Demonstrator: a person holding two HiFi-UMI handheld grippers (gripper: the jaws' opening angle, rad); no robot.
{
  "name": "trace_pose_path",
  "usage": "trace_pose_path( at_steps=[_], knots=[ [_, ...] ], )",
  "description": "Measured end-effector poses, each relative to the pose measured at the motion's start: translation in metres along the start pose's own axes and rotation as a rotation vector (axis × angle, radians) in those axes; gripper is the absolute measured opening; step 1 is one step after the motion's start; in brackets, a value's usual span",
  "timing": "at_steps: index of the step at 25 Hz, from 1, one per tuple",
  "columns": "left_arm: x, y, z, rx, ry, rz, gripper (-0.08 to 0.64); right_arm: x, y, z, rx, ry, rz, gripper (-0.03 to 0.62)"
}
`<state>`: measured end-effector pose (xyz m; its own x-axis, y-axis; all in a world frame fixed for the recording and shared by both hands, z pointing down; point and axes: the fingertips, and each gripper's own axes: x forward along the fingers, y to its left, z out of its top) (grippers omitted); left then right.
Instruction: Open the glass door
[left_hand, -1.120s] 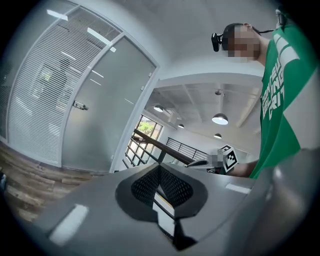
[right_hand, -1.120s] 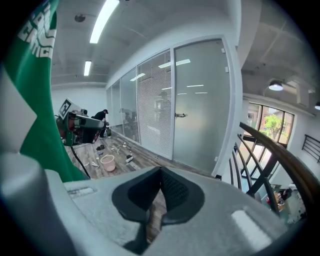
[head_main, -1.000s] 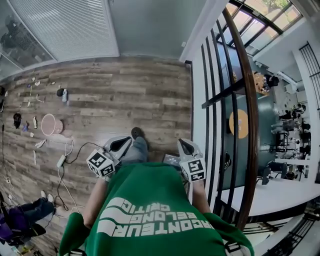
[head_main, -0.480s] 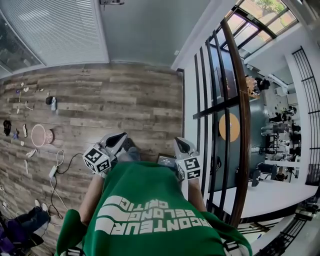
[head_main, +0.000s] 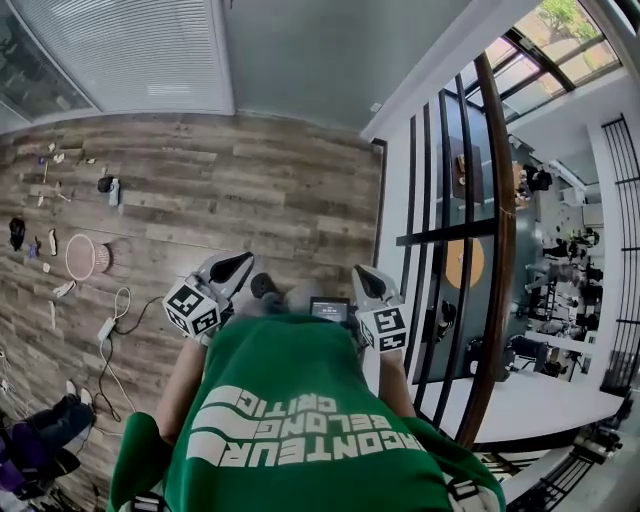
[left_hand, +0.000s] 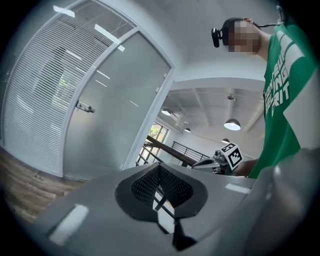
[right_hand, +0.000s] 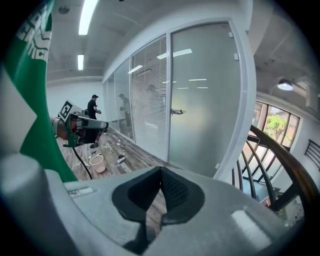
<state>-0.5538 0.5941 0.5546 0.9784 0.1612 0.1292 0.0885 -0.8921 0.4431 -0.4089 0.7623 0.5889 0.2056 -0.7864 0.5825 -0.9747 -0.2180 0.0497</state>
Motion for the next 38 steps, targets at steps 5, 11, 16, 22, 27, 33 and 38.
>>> trace_pose_path(
  at_steps=[5, 11, 16, 22, 27, 33, 38],
  knots=[
    [0.003, 0.023, 0.004, -0.03, -0.004, 0.046, 0.009, 0.028, -0.014, 0.021, -0.026, 0.004, 0.023, -0.008],
    [0.016, 0.049, 0.012, -0.059, -0.03, 0.099, 0.009, 0.07, -0.025, 0.043, -0.079, 0.009, 0.089, -0.008],
    [0.043, 0.069, 0.028, -0.058, -0.039, 0.121, 0.009, 0.11, -0.054, 0.064, -0.095, 0.005, 0.122, -0.008],
    [0.083, 0.1, 0.05, -0.06, -0.031, 0.154, 0.009, 0.154, -0.101, 0.102, -0.123, -0.007, 0.133, -0.008],
    [0.119, 0.122, 0.067, -0.048, -0.028, 0.177, 0.009, 0.185, -0.138, 0.114, -0.117, -0.005, 0.159, -0.008],
    [0.145, 0.14, 0.077, -0.055, -0.034, 0.237, 0.009, 0.214, -0.169, 0.119, -0.12, 0.0, 0.207, -0.008],
    [0.167, 0.147, 0.089, -0.049, -0.06, 0.275, 0.009, 0.243, -0.194, 0.131, -0.146, -0.002, 0.255, -0.008]
  ],
)
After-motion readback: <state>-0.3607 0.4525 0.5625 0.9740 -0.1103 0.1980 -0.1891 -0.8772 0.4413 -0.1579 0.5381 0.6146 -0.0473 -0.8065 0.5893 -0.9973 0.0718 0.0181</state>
